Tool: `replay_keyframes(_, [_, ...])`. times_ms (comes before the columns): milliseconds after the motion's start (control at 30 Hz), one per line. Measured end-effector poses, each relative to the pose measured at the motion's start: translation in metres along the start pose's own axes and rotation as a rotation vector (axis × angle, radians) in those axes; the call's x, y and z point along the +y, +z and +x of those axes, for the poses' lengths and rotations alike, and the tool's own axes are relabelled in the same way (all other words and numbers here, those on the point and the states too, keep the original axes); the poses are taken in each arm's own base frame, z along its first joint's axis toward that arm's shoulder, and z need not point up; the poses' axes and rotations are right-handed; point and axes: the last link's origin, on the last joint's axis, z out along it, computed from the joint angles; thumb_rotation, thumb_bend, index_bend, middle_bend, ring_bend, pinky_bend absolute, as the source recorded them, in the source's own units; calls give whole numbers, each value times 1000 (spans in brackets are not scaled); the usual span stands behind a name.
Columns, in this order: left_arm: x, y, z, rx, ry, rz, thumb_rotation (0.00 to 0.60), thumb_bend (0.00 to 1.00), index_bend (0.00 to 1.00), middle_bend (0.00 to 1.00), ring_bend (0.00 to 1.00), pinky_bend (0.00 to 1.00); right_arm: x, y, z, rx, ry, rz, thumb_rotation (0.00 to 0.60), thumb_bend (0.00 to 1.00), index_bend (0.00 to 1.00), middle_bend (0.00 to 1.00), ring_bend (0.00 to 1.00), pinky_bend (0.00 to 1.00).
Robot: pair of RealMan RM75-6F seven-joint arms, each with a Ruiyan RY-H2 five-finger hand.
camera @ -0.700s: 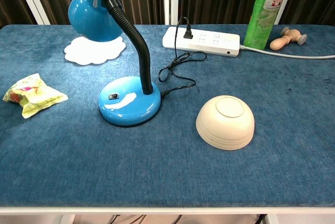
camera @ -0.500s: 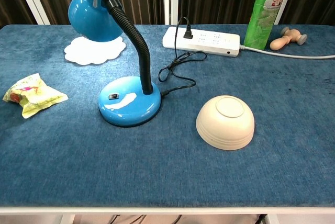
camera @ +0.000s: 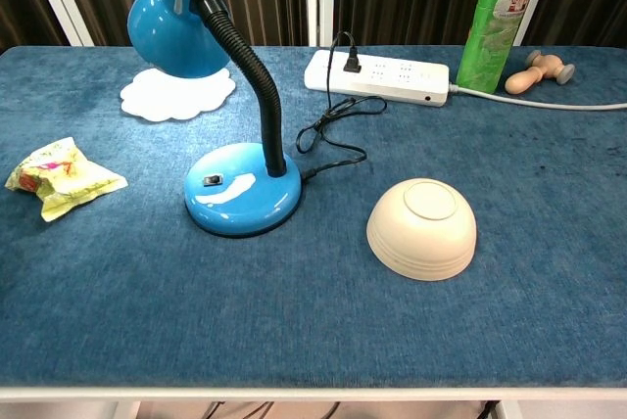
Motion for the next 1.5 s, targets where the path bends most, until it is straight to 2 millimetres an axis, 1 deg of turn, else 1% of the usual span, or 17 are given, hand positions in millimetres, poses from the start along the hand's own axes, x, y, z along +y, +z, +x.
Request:
replay_keyframes(67, [11, 6, -5, -11, 1, -46, 600, 59, 107, 130, 32, 207, 0, 0, 0, 3, 4, 0, 600, 181, 0, 0, 0, 0])
replay_keyframes(133, [26, 14, -11, -21, -8, -98, 600, 104, 116, 211, 119, 286, -1, 0, 1, 7, 6, -2, 600, 181, 0, 0, 0, 0])
replay_keyframes(200, [41, 21, -19, -32, -7, -147, 600, 151, 129, 342, 279, 419, 0, -1, 1, 8, 4, -4, 600, 181, 0, 0, 0, 0])
replay_keyframes(233, [47, 23, -22, -35, -4, -167, 600, 183, 137, 446, 405, 510, 0, -1, 1, 9, 4, -4, 600, 181, 0, 0, 0, 0])
replay_keyframes(267, [53, 26, -25, -36, -1, -186, 600, 229, 147, 573, 547, 605, 0, -2, 1, 9, 5, -6, 600, 180, 0, 0, 0, 0])
replay_keyframes(333, [68, 33, -33, -38, 4, -229, 600, 301, 158, 705, 677, 689, 1, -2, 1, 7, 6, -7, 600, 180, 0, 0, 0, 0])
replay_keyframes(367, [74, 36, -37, -41, 5, -246, 600, 339, 161, 749, 714, 719, 1, -3, 1, 5, 5, -8, 600, 181, 0, 0, 0, 0])
replay_keyframes(400, [81, 41, -41, -47, 5, -267, 600, 356, 161, 766, 729, 729, 2, -3, 1, 5, 3, -8, 600, 180, 0, 0, 0, 0])
replay_keyframes(467, [89, 47, -48, -60, 8, -291, 600, 379, 161, 786, 752, 746, 3, -4, 3, 8, 2, -9, 600, 180, 0, 0, 0, 0])
replay_keyframes(667, [106, 65, -66, -162, 9, -320, 600, 400, 161, 796, 755, 749, 5, -3, 9, 24, 1, -9, 600, 181, 0, 0, 0, 0])
replay_keyframes(867, [128, 87, -83, -244, -1, -332, 600, 402, 161, 802, 757, 751, 6, -5, 8, 16, 3, -14, 600, 181, 0, 0, 0, 0])
replay_keyframes(1100, [133, 100, -95, -286, 18, -325, 600, 402, 161, 804, 758, 753, 10, -5, 10, 21, 1, -25, 600, 181, 0, 0, 0, 0])
replay_keyframes(1500, [143, 109, -100, -289, 41, -350, 600, 402, 161, 805, 758, 752, 12, -5, 9, 17, 0, -29, 600, 184, 0, 0, 0, 0])
